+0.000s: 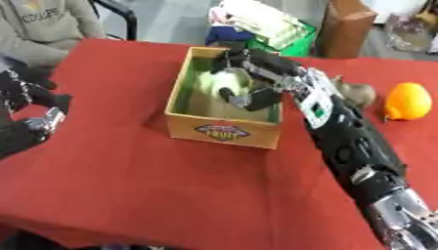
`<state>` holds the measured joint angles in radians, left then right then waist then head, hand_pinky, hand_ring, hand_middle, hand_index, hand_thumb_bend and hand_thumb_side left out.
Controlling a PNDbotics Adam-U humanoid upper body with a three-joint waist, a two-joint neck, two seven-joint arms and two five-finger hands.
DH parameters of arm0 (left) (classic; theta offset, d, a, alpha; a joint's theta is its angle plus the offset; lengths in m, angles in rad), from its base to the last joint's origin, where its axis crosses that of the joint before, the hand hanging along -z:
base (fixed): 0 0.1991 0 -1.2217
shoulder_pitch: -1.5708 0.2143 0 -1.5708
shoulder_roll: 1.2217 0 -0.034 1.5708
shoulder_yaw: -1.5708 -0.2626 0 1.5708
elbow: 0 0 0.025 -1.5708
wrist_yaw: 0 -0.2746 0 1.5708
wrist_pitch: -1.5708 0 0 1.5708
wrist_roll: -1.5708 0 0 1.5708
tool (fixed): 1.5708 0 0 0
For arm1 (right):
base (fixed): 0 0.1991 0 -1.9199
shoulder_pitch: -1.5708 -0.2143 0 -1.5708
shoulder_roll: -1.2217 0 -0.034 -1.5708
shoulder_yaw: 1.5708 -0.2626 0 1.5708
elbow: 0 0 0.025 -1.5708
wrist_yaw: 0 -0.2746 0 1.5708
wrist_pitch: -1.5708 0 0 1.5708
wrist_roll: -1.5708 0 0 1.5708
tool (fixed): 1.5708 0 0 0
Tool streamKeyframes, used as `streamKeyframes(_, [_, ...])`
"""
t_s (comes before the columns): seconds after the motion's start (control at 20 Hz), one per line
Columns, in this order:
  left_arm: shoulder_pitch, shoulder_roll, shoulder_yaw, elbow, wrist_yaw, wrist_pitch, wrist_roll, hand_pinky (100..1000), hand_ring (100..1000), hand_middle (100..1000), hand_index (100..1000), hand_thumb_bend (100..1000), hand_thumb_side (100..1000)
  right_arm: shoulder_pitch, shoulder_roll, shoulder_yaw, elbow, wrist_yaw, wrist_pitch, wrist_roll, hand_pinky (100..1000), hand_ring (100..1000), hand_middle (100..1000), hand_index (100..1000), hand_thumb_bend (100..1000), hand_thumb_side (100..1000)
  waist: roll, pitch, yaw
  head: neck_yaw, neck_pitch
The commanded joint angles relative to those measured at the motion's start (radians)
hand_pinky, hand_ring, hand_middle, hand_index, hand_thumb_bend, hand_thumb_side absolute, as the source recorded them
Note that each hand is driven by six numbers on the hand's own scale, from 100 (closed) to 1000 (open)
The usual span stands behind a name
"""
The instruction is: Pick up objects on the table and place them in the box.
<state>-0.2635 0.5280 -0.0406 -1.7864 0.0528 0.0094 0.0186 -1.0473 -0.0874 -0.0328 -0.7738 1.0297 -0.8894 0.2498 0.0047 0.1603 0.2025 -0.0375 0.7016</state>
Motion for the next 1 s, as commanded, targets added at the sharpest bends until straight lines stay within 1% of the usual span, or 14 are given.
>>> streamKeyframes(0.05, [-0.007, 0.019, 0.006, -0.016, -0.001, -0.001, -0.001, 606, 574, 575, 739, 338, 179, -0.022, -0.023, -0.016, 0.004, 0.061, -0.017, -0.045, 808, 905, 884, 846, 395, 682, 0.007, -0.013, -0.002, -0.001, -0.011])
streamKeyframes(0.25, [-0.002, 0.02, 0.008, -0.015, -0.002, -0.001, 0.001, 606, 574, 574, 739, 338, 179, -0.032, -0.049, -0.026, 0.017, 0.094, -0.01, -0.108, 792, 892, 868, 841, 342, 659, 0.01, -0.016, -0.013, 0.001, -0.012])
streamKeyframes(0.5, [0.01, 0.025, 0.012, -0.012, -0.006, -0.001, 0.005, 606, 574, 574, 739, 339, 179, -0.044, -0.115, -0.051, 0.039, 0.1, 0.024, -0.173, 782, 882, 858, 842, 287, 631, 0.008, -0.021, -0.038, 0.008, -0.008])
streamKeyframes(0.75, [0.014, 0.027, 0.014, -0.011, -0.008, -0.002, 0.006, 606, 574, 574, 739, 340, 180, -0.037, -0.196, -0.078, 0.066, 0.105, 0.06, -0.212, 782, 881, 849, 846, 279, 633, 0.005, -0.022, -0.057, 0.012, -0.005])
streamKeyframes(1.0, [0.018, 0.03, 0.017, -0.011, -0.011, -0.002, 0.009, 607, 574, 574, 739, 340, 180, -0.016, -0.266, -0.109, 0.111, 0.137, 0.102, -0.238, 784, 880, 849, 853, 313, 659, 0.003, -0.019, -0.063, 0.015, -0.008])
